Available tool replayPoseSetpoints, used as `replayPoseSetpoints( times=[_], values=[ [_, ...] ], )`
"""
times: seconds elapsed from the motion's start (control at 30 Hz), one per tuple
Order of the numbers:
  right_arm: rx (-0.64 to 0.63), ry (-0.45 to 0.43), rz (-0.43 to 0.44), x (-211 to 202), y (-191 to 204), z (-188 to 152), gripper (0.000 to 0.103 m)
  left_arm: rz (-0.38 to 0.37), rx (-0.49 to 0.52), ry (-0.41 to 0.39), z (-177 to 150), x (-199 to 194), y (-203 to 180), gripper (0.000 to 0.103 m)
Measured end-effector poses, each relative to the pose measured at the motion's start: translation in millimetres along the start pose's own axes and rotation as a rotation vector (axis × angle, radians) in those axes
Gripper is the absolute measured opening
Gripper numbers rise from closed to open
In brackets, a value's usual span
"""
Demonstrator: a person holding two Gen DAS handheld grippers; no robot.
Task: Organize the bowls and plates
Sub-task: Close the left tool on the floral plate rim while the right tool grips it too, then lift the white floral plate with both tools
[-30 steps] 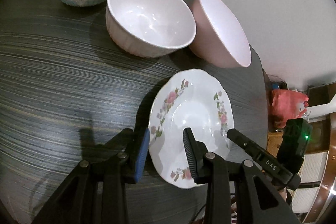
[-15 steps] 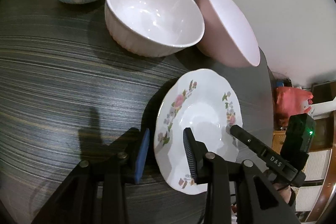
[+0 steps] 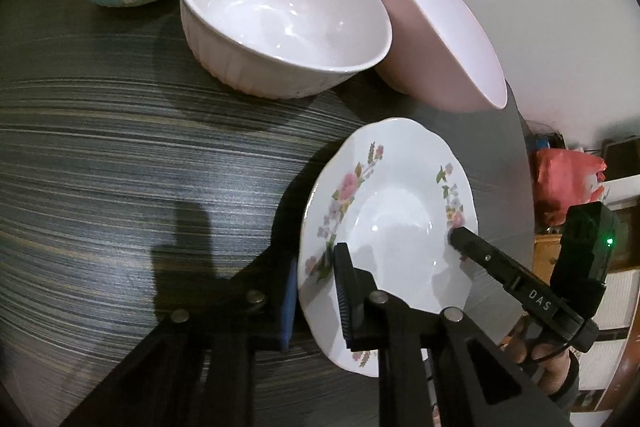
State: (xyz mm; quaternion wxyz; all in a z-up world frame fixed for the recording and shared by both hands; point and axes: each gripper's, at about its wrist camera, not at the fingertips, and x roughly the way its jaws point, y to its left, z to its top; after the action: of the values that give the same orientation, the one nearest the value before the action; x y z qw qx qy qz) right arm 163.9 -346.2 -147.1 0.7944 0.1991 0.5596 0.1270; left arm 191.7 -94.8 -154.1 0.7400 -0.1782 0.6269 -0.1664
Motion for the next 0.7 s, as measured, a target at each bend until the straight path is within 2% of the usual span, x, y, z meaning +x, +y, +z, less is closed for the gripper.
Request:
replayPoseSetpoints(
  times=[0.27,0.7],
  values=[
    [-0.006,-0.007,-0.018,1,6,-4,0.018,0.017,0.019,-0.005,-4,-5,-3,0.017],
    [-0.024,-0.007,-0.021,3,21,-10,0.018,0.022,0.010,-0.021,-13,-21,17,0.017]
  ],
)
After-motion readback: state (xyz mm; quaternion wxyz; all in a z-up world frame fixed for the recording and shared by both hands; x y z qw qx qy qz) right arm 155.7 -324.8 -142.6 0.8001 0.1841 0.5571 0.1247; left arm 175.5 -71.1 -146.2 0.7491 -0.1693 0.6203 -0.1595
